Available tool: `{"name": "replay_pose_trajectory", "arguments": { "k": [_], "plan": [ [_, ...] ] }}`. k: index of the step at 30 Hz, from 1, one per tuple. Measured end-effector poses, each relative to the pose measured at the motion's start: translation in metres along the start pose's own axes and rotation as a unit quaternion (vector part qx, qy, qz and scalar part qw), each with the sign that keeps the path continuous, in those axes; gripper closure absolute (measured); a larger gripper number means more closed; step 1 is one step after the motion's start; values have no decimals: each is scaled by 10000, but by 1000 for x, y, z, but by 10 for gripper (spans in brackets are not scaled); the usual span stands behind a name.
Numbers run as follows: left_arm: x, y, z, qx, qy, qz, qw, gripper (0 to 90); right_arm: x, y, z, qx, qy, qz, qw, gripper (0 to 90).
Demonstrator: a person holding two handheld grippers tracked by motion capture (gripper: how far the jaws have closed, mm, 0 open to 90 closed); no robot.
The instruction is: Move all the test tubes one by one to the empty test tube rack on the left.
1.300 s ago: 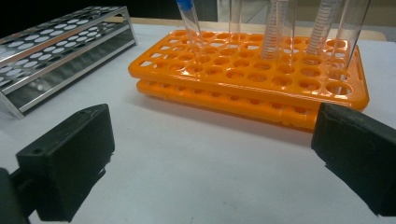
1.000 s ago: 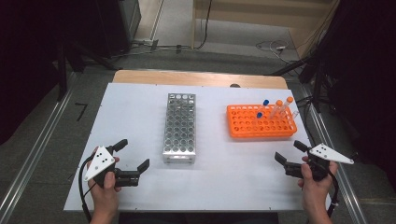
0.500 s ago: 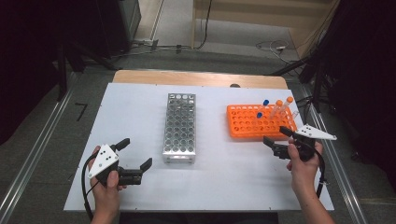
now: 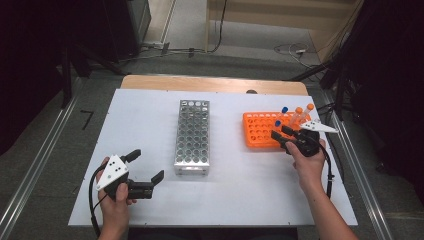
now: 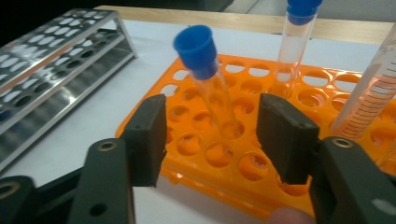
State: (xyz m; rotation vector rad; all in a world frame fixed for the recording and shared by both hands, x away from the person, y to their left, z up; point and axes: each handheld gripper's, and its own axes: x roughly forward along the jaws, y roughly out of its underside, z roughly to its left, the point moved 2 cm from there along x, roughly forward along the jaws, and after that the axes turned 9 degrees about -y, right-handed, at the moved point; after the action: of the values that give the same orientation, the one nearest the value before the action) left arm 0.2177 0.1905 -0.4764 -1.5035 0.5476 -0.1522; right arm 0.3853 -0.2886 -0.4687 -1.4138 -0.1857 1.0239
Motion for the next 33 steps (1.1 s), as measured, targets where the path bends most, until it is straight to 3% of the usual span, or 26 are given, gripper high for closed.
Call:
{"name": "replay_pose_trajectory", "arguments": {
  "k": [3, 8, 12, 21, 27, 31, 33],
  "plan": [
    [0, 0, 0, -2, 17, 6, 10000, 0, 6, 0, -2, 47, 23, 10, 10000, 496],
    [2, 1, -2, 10, 50, 25, 10000, 0, 17, 2, 0, -97, 112, 103, 9998, 578],
    [2, 1, -2, 11, 66, 22, 10000, 0, 23, 5, -2, -138, 360, 172, 9991, 631],
    [4, 1, -3, -46, 83, 92, 9999, 0, 29, 7, -3, -346, 656, 133, 9972, 748],
    [3, -6, -5, -236, 89, 38, 9997, 0, 21, -1, 2, -477, 655, -104, 9967, 751],
    [4, -17, -11, -117, 3, 112, 9999, 0, 11, -9, 7, -467, 512, -214, 9974, 751],
    [5, -23, -15, -110, 98, 118, 9998, 0, 5, -12, 12, -517, 371, -200, 9978, 751]
  ]
}}
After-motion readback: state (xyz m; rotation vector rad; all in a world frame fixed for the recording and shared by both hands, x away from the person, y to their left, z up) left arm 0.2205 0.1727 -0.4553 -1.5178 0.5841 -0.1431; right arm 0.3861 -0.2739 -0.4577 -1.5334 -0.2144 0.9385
